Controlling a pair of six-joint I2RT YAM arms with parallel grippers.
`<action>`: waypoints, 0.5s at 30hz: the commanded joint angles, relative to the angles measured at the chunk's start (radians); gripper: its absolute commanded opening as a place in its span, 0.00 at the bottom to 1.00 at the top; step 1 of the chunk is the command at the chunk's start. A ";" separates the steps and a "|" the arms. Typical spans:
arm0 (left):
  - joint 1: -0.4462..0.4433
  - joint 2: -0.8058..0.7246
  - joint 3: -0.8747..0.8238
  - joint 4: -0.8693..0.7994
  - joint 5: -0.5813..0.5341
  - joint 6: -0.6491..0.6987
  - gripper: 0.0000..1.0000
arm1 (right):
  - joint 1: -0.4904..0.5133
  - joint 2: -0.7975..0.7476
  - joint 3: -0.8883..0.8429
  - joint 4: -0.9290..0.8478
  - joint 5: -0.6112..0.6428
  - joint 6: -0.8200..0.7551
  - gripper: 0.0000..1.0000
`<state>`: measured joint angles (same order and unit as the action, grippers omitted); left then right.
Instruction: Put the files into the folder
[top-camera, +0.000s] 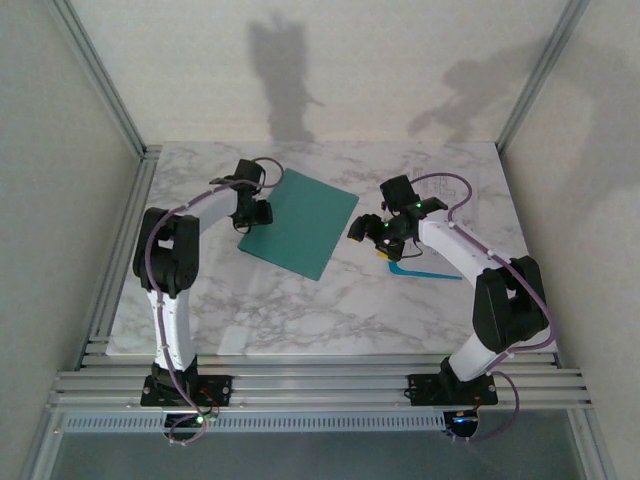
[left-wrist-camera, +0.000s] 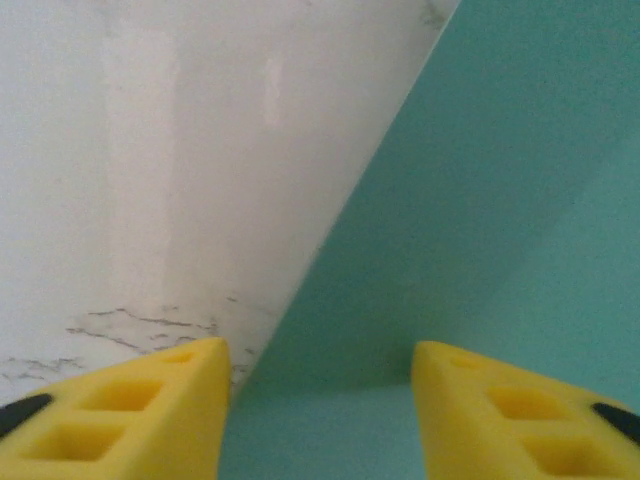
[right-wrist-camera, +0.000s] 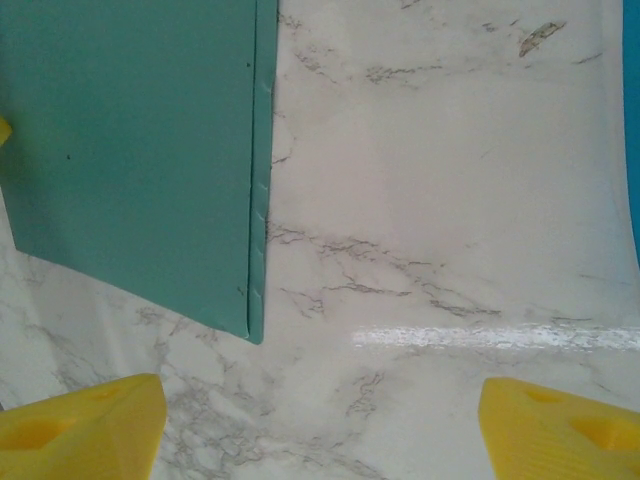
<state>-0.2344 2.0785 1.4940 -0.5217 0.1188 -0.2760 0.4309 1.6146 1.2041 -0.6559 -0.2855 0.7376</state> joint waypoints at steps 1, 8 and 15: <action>0.003 -0.019 -0.070 0.004 0.043 0.010 0.42 | 0.008 0.013 0.018 -0.029 -0.005 0.004 0.82; -0.055 -0.160 -0.265 0.076 0.130 -0.058 0.32 | 0.008 0.037 0.021 -0.015 -0.002 0.011 0.81; -0.088 -0.272 -0.416 0.134 0.115 -0.140 0.31 | 0.028 0.132 0.075 0.024 -0.011 0.026 0.79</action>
<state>-0.3233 1.8343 1.1221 -0.3824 0.2180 -0.3672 0.4385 1.7077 1.2316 -0.6479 -0.2867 0.7494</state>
